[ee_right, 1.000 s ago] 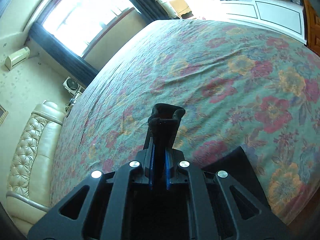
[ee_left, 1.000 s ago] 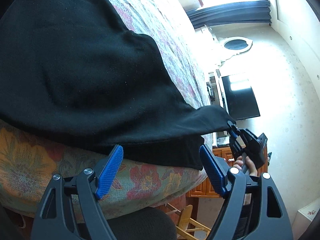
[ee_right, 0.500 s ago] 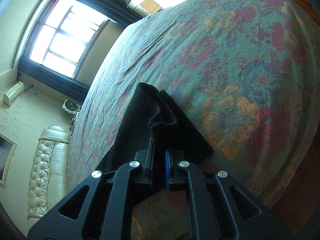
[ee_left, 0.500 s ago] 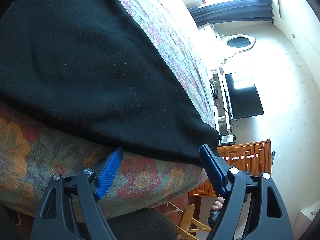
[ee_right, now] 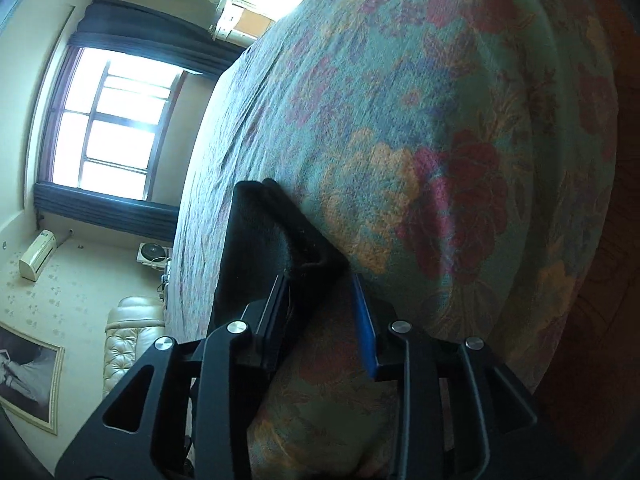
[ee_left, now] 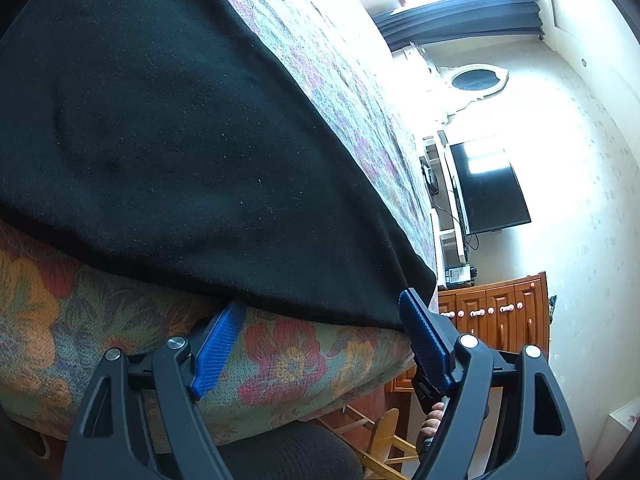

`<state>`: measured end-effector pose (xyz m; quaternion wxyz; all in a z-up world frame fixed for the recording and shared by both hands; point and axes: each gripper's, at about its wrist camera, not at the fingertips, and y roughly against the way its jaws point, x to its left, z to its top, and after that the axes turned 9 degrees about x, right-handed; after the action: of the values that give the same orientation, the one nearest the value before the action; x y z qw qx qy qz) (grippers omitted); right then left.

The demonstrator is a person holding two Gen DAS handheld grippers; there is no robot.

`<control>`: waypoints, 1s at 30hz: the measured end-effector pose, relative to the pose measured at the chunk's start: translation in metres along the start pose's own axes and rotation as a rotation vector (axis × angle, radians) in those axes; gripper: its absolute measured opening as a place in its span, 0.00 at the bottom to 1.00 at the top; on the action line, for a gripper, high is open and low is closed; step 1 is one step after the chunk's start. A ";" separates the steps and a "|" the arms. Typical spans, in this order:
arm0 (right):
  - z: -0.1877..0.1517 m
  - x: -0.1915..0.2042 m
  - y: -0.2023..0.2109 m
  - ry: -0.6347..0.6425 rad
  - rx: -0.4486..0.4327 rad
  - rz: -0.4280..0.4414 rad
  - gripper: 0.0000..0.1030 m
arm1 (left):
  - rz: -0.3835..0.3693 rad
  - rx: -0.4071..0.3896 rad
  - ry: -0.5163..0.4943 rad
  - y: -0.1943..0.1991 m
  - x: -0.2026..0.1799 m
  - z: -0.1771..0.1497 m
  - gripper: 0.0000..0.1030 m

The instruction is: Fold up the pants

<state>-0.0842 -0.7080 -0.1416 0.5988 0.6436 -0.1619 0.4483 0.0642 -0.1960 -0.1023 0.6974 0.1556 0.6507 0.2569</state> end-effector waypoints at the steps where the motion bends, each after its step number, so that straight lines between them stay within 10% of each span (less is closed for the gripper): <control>1: 0.005 0.006 0.011 0.031 -0.044 -0.049 0.41 | 0.001 0.001 -0.002 0.000 0.000 0.000 0.76; 4: 0.031 0.026 0.029 0.113 -0.084 -0.047 0.64 | 0.006 0.008 -0.010 0.000 -0.002 0.000 0.76; 14: 0.103 0.068 -0.098 0.213 0.382 0.014 0.64 | 0.016 0.004 -0.097 -0.005 -0.030 0.006 0.76; 18: 0.109 0.071 -0.113 0.235 0.426 0.020 0.69 | -0.030 0.070 -0.072 -0.017 -0.034 -0.003 0.79; 20: 0.112 0.071 -0.112 0.257 0.435 0.010 0.48 | -0.040 0.106 -0.084 -0.027 -0.039 -0.010 0.79; 21: 0.114 0.070 -0.113 0.271 0.448 0.001 0.16 | -0.041 0.115 -0.096 -0.030 -0.042 -0.012 0.79; 30: 0.132 0.077 -0.119 0.384 0.297 -0.037 0.15 | 0.015 0.074 -0.219 -0.036 -0.054 -0.009 0.79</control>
<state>0.0968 -0.7758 -0.1411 0.5256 0.6304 0.0342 0.5702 0.0600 -0.2565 -0.0780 0.7562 0.2131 0.5785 0.2193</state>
